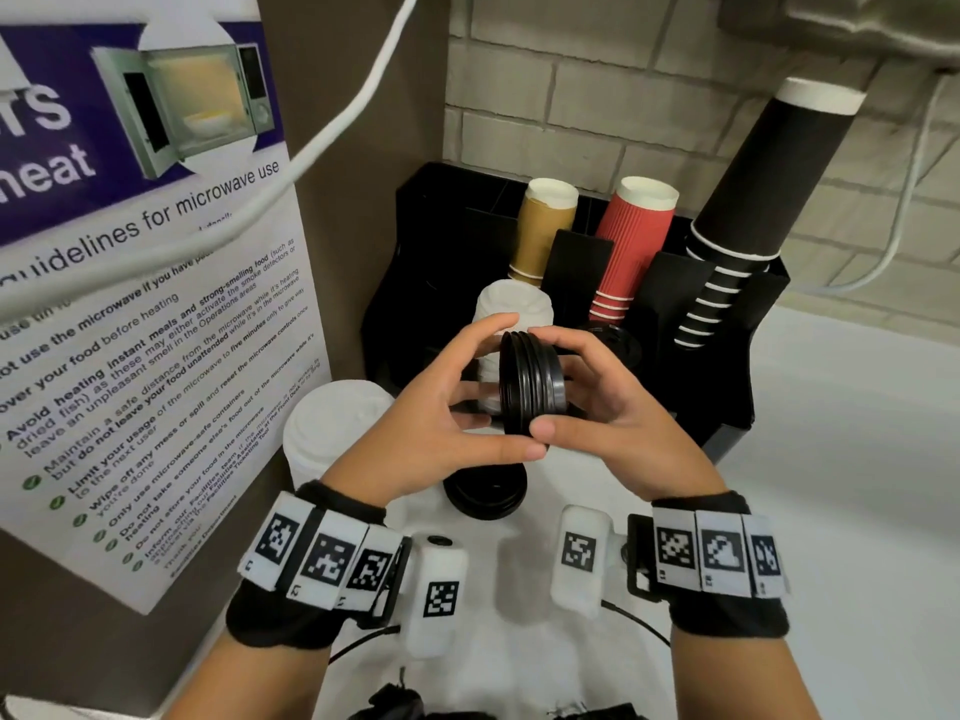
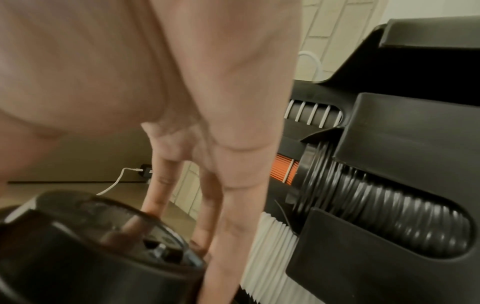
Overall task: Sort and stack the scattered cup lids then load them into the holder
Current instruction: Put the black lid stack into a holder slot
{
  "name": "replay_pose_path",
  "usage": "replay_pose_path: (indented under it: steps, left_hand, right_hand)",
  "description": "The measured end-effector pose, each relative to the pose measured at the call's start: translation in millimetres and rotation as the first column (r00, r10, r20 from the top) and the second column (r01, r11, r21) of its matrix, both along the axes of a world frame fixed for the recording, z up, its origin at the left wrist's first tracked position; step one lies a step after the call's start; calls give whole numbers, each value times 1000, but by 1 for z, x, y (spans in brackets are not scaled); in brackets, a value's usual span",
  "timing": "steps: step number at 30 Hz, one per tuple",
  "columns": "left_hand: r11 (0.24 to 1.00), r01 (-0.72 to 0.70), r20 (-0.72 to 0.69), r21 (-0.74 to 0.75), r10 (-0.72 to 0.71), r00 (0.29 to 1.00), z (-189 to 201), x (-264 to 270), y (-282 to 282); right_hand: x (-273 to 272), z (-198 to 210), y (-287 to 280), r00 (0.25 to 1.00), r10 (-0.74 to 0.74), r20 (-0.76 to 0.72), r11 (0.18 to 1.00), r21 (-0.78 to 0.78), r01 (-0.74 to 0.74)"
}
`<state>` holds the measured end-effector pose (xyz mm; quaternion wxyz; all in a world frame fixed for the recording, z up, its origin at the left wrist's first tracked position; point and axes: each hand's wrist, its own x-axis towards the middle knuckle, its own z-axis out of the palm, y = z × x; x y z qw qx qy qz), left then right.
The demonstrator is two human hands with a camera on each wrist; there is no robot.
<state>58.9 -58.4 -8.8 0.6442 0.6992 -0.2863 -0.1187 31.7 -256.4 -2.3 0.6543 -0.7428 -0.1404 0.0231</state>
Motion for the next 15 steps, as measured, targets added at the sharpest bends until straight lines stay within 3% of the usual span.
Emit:
replay_pose_path:
  steps: [15]
  left_hand:
    - [999, -14, 16, 48, 13, 1000, -8, 5, -4]
  right_hand:
    - [1, -3, 5, 999, -34, 33, 997, -67, 36]
